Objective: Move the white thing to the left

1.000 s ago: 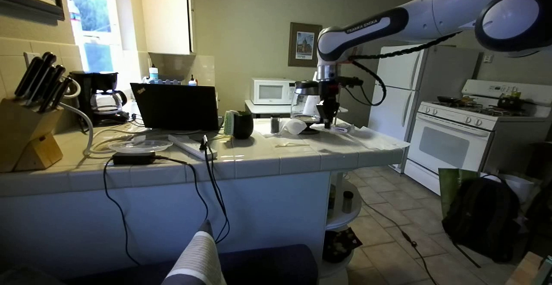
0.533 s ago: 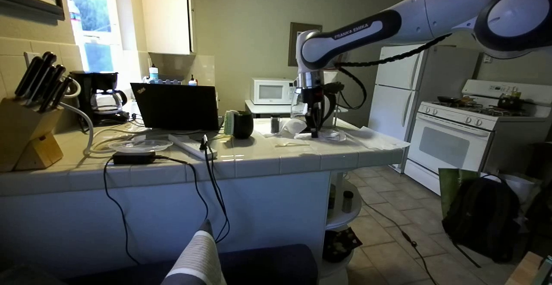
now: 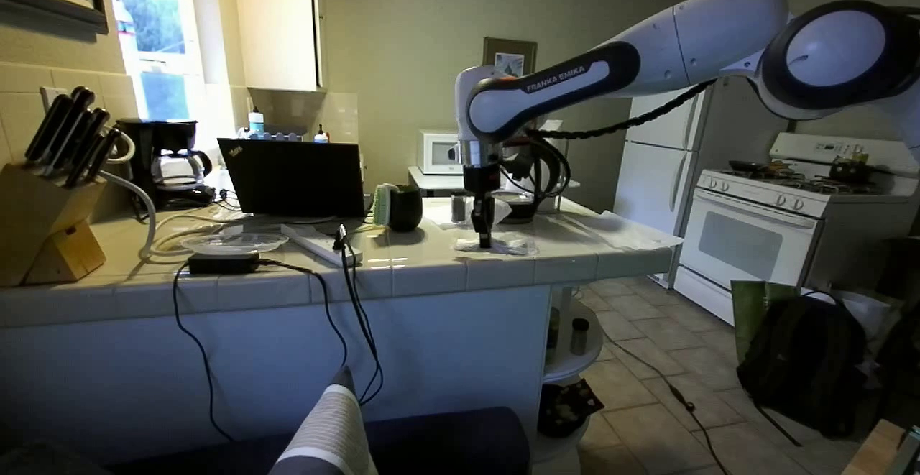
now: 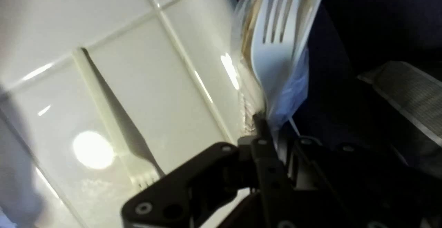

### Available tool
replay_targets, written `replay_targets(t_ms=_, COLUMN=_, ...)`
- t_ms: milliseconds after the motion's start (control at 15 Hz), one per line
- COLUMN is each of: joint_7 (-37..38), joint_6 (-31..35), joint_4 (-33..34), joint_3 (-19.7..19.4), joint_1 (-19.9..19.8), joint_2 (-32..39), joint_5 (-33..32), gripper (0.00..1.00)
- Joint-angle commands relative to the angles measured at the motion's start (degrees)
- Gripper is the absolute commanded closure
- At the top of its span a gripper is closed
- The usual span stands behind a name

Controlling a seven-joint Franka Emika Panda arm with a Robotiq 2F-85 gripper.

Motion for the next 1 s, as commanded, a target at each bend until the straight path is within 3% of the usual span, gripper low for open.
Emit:
replay_targets(t_ms=0, joint_7=-2.01, joint_6=0.33, joint_4=8.1, joint_3=0.39, joint_1=1.96, joint_2=6.07, joint_5=-1.9, gripper=0.97)
replay_targets(t_ms=600, joint_7=-6.42, joint_6=5.61, joint_4=24.53, joint_3=-0.47, joint_1=5.05, joint_2=18.19, joint_5=-2.96, gripper=0.97)
replay_targets(t_ms=667, joint_7=-6.53, joint_6=5.45, joint_4=25.98, joint_3=-0.64, joint_1=5.26, joint_2=19.0, joint_5=-2.84, gripper=0.65)
replay_targets(t_ms=733, joint_7=-6.62, joint_6=5.42, joint_4=27.01, joint_3=-0.88, joint_1=5.46, joint_2=19.48, joint_5=-2.88, gripper=0.64)
replay_targets(t_ms=933, joint_7=-4.86, joint_6=4.37, joint_4=27.42, joint_3=-1.87, joint_1=5.88, joint_2=18.98, joint_5=-3.59, gripper=0.42)
